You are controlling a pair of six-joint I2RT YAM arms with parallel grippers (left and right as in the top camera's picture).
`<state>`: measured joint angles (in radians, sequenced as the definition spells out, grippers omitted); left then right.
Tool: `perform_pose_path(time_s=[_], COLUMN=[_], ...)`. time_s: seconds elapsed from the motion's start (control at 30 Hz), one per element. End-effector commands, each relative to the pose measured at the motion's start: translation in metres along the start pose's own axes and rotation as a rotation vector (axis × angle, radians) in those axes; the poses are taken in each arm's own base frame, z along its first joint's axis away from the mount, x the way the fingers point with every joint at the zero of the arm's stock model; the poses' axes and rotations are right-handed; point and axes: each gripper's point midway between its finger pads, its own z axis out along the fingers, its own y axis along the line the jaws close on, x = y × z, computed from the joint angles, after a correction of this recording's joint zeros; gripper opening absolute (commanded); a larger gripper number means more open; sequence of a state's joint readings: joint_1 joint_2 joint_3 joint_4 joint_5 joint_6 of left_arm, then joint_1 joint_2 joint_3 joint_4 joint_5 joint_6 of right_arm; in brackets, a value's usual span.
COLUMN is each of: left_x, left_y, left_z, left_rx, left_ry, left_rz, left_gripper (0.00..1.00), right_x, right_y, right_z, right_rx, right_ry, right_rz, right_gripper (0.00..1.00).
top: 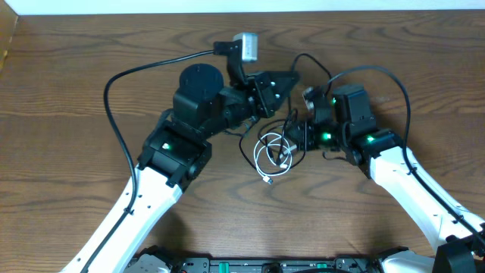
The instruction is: Untangle cables
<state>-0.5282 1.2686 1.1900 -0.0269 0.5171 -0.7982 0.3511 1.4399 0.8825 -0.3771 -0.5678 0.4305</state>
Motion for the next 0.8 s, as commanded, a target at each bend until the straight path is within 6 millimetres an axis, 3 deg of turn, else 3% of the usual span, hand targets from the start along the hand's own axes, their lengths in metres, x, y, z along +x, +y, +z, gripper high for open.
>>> perform_pose_path(time_s=[0.0,0.1,0.17,0.47,0.6,0.77], left_x=[-0.02,-0.021,-0.022,-0.033,-0.048,-0.081], left_y=[0.015,0.041,0.055,0.097,0.103,0.086], left_z=[-0.016,-0.023,-0.029,-0.053,-0.063,-0.082], left_rx=[-0.097,-0.193,-0.243,-0.38,-0.395,-0.331], left_ry=[-0.069,-0.06,-0.055,-0.056,-0.105,-0.23], left_rz=[0.098,0.107,0.115,0.086,0.088,0.079], left_gripper=[0.07,0.07,0.07,0.07,0.07,0.07], right_x=[0.012,0.03,0.034,0.03,0.026,0.029], right_y=[-0.057,-0.099,-0.113,-0.135,-0.152,-0.176], right_z=[-0.01,-0.03,-0.04,-0.056,-0.07,-0.091], right_rx=[0.296,0.542,0.627,0.678,0.698,0.731], right_ry=[0.0,0.0,-0.01,-0.049,-0.083,-0.104], right_rz=[0.169,0.292,0.334,0.422,0.501,0.605], right_gripper=[0.01,0.01,0.01,0.01,0.02,0.11])
